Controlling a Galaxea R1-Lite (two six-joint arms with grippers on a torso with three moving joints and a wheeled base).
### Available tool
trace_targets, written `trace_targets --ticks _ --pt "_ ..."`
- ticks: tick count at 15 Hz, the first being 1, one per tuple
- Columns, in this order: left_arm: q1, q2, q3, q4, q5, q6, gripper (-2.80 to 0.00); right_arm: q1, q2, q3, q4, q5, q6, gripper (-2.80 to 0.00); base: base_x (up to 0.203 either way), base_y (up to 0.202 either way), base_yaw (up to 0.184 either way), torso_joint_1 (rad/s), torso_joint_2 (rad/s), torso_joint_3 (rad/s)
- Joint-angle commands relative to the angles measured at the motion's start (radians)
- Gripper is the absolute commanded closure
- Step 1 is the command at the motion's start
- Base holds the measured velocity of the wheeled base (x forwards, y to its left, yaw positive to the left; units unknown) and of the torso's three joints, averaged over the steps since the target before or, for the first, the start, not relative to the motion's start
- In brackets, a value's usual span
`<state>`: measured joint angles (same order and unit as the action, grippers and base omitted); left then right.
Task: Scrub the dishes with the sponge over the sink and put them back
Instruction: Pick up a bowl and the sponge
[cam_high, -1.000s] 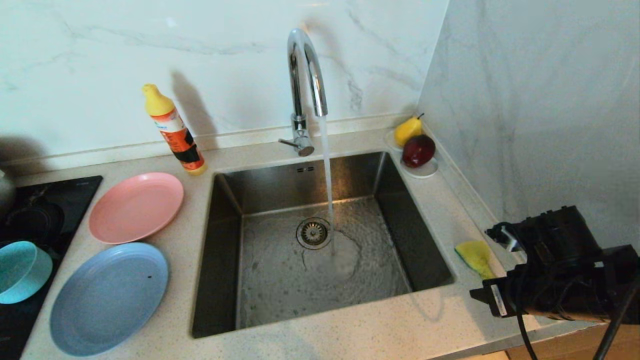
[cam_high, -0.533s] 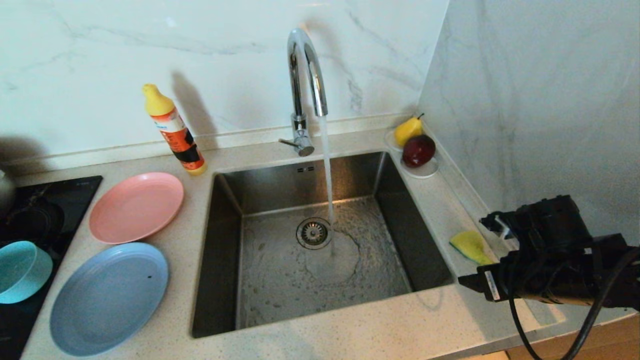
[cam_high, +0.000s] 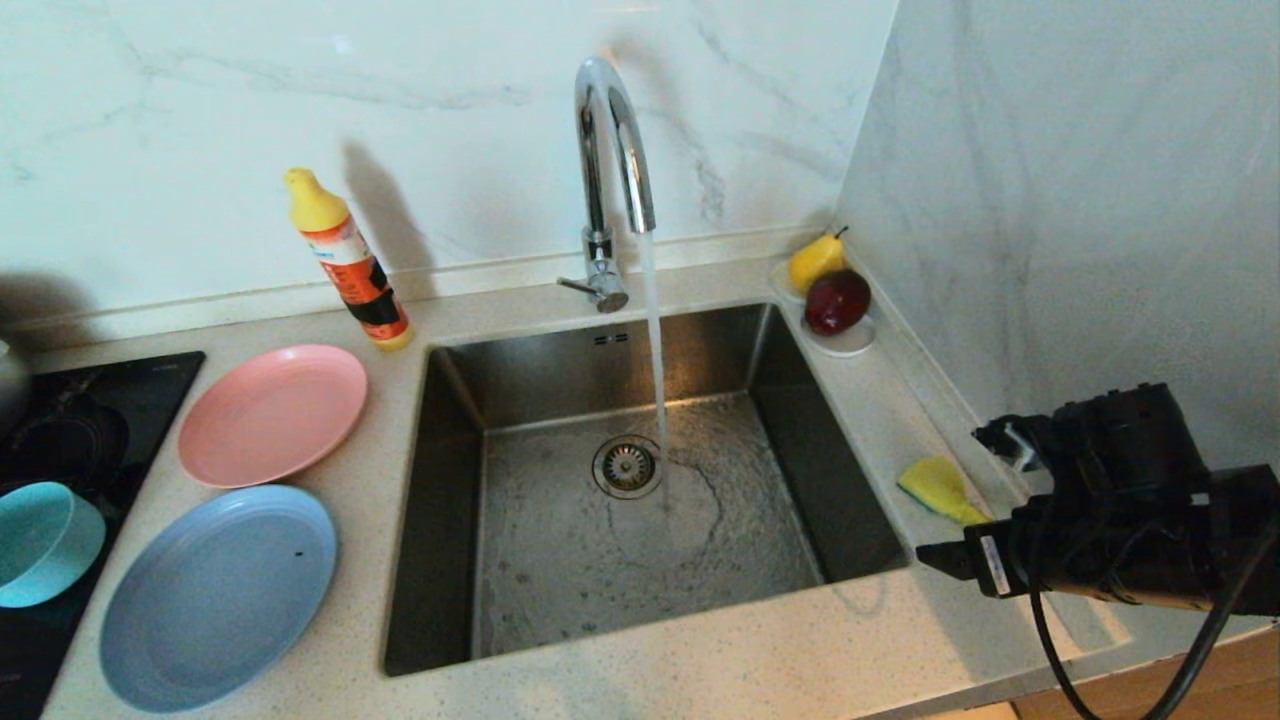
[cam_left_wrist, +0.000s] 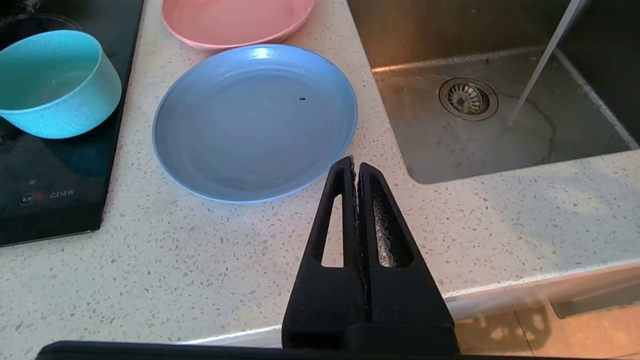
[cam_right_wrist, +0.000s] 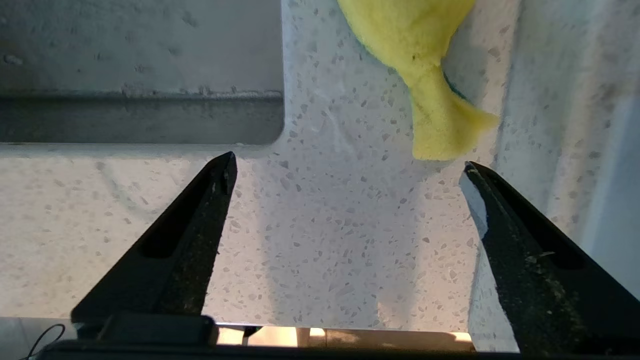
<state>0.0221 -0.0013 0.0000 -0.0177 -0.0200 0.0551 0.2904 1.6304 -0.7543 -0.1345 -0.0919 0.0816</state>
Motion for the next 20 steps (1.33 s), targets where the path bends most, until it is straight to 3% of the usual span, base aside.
trace_targets --ticks 1,11,20 --pt "0.001 0.001 0.018 -0.001 0.0 0.0 0.0 0.001 0.004 -0.011 -0.012 0.0 0.0 -2.8 0.0 0.0 0.0 0.0 0.0 0.0" --pt "0.001 0.001 0.018 -0.001 0.0 0.0 0.0 -0.012 0.073 -0.085 -0.017 0.055 -0.029 -2.8 0.0 0.0 0.0 0.0 0.0 0.0" --pt "0.0 0.001 0.018 -0.001 0.0 0.0 0.0 0.017 0.055 -0.071 0.001 0.079 -0.015 -2.8 0.0 0.0 0.0 0.0 0.0 0.0"
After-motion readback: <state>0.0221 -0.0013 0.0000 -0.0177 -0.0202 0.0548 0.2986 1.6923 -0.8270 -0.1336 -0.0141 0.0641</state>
